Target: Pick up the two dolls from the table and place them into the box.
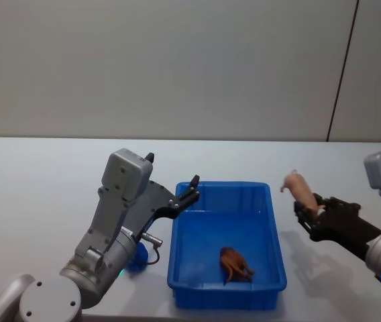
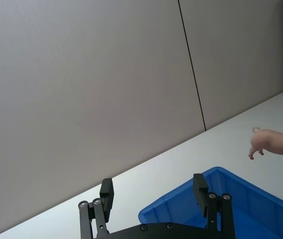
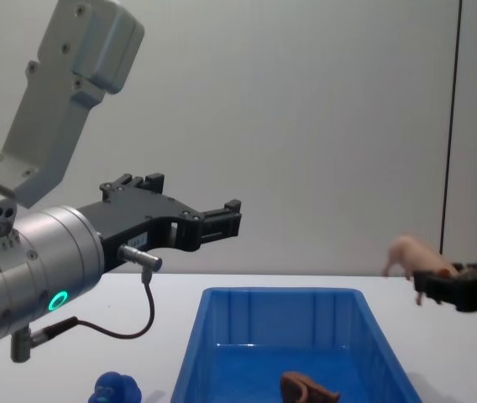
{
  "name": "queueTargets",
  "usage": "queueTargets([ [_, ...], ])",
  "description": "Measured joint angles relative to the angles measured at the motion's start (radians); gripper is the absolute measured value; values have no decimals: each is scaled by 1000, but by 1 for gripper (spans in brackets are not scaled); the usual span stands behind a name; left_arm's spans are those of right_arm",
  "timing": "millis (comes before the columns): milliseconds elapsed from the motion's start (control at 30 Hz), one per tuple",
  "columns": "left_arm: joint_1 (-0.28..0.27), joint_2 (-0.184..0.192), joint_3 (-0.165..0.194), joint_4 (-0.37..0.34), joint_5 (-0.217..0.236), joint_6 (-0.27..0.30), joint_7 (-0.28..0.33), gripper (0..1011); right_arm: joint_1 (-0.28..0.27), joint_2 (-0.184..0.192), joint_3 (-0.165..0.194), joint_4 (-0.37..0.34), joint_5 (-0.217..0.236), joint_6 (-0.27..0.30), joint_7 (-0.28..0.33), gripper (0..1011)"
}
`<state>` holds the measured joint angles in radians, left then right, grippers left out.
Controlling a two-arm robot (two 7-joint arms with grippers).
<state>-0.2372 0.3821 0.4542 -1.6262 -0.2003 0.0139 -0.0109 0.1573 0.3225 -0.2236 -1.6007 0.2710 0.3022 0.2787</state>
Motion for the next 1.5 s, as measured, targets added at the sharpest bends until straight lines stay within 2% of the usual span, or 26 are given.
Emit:
queueTargets([
  [167,0,0,0,0,0,0,0,1001,1,-9,-12,-30,0,16,22,362],
  [567,0,0,0,0,0,0,0,1001,20,-46,-57,-53,-41,88,60,364],
  [700,0,0,0,0,0,0,0,1001,28,-59,-69,-50,-54,102,61,446],
  [733,0,0,0,0,0,0,0,1001,29,-60,-70,-49,-56,104,60,514],
  [767,0,0,0,0,0,0,0,1001,30,-63,-72,-47,-59,105,60,514],
  [867,0,0,0,0,0,0,0,1001,35,-71,-79,-43,-66,106,54,631],
  [933,0,0,0,0,0,0,0,1001,35,-73,-81,-41,-68,105,51,673],
  [1300,0,0,0,0,0,0,0,1001,41,-68,-67,-32,-58,52,25,1000],
  [1500,0,0,0,0,0,0,0,1001,42,-52,-50,-23,-46,24,20,1001],
])
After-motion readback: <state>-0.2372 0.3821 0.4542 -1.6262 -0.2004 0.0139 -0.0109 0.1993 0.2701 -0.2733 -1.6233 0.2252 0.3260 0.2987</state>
